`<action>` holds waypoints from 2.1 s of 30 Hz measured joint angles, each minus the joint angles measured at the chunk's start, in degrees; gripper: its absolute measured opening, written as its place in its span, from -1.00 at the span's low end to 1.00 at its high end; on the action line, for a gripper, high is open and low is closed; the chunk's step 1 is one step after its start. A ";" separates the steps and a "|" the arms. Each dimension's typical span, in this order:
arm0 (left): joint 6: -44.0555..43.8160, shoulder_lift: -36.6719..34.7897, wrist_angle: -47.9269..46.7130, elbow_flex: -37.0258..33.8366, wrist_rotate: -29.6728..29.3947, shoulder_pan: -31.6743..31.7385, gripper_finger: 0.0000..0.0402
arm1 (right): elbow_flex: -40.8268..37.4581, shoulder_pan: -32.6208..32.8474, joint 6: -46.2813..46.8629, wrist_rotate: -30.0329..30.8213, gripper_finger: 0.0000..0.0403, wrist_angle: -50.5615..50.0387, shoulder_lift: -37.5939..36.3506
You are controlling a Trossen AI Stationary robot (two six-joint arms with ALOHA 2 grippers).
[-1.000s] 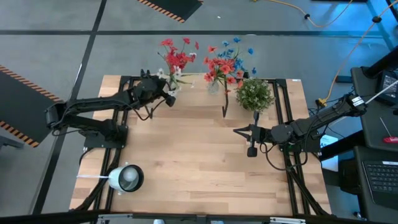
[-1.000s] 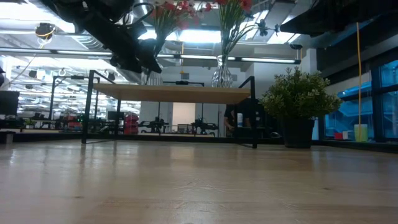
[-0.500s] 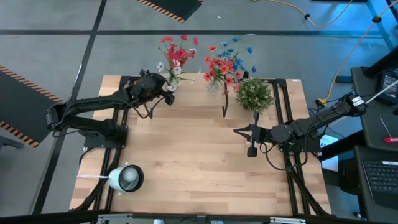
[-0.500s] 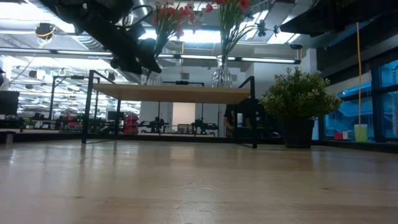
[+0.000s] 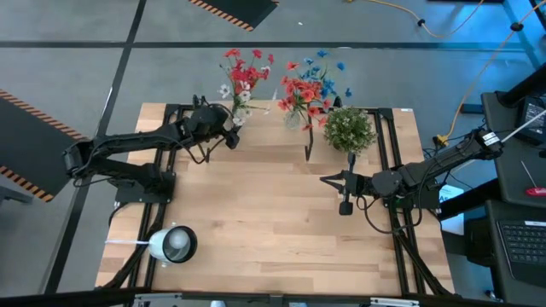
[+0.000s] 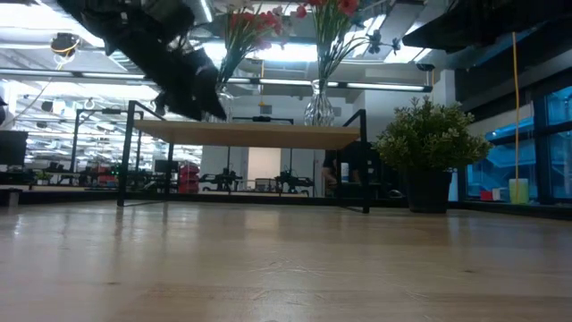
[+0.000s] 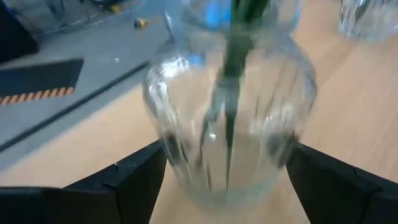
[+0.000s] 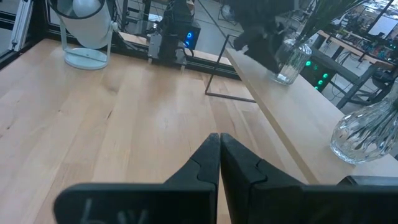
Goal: Pick and place flowers into a vace then onto a shelf
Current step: Put the left transparent vase on the shelf, then return to Home Position
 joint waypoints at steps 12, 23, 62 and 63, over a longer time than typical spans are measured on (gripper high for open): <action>0.35 -0.38 1.63 0.29 -0.30 -0.01 0.58 | 0.00 0.00 0.04 0.00 -0.92 -0.17 -0.02; 1.36 -5.85 -0.40 0.35 1.49 -0.81 0.58 | 0.00 0.02 0.06 0.00 -0.92 -0.35 -0.02; 9.23 -45.38 -17.82 -8.57 4.05 -17.56 -0.98 | 0.00 -3.53 7.59 -7.20 -0.98 -1.59 -0.02; 9.33 -47.31 -17.47 -10.04 4.11 -17.87 -0.99 | 0.00 -4.32 7.25 -8.13 -0.99 -1.49 -0.02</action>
